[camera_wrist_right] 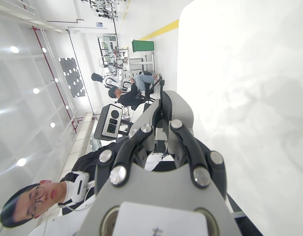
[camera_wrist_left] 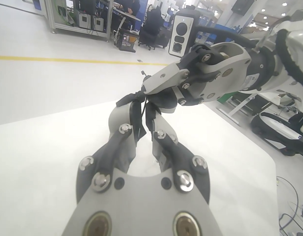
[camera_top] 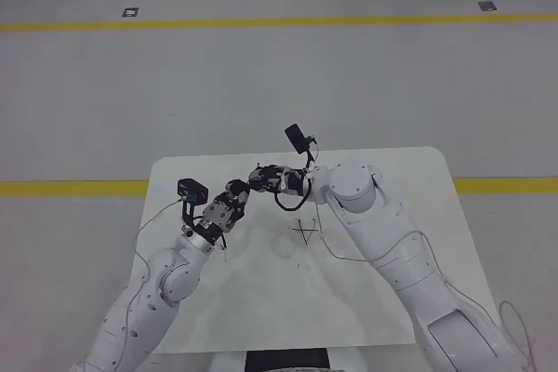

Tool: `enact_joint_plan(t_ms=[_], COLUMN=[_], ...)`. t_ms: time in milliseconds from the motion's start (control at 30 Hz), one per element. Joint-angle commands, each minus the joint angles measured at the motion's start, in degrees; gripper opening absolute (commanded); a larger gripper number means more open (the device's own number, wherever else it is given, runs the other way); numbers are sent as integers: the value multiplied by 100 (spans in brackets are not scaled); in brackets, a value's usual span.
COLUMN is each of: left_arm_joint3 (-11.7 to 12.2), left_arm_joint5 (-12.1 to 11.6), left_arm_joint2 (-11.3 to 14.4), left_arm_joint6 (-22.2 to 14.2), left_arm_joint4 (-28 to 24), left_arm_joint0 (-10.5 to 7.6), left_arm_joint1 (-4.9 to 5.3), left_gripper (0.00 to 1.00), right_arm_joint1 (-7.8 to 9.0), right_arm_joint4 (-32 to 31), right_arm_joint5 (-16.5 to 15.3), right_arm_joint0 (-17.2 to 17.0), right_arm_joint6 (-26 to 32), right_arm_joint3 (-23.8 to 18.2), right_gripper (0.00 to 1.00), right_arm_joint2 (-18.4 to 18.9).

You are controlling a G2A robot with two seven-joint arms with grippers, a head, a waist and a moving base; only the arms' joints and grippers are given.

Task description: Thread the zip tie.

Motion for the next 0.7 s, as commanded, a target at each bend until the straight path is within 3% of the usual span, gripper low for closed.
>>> enact_joint_plan(t_ms=[0,233,467,500,533,667], left_arm_joint3=[2,19,95,97,97,85], left_arm_joint5=[-4,-8,-8,-8,-8,-8], left_arm_joint2=[-2,16,19,16,14,12], left_arm_joint6=[1,19,70,71,70,45], left_arm_joint4=[-3,-31,-50,-63,-75,-203], left_arm_joint0=[0,-4,-29,-30,-30,-14], left_arm_joint1=[-1,-2,-2,-2,-1,8], left_gripper=[9,0,0,0,0,0], right_arm_joint1=[2,9,20,26,29,38], right_arm_joint4=[22,87,104,49,32,11], right_arm_joint5=[0,-11,-31,-43,-48,-34], right_arm_joint0=[6,39,73,86,88,103], right_arm_joint6=[0,21,14,13,29,49], right_arm_joint3=[3,50,123,127,131,144], right_gripper=[0,0,0,38,100,100], right_arm_joint2=[-7,-59,-97,-114,-126,-158])
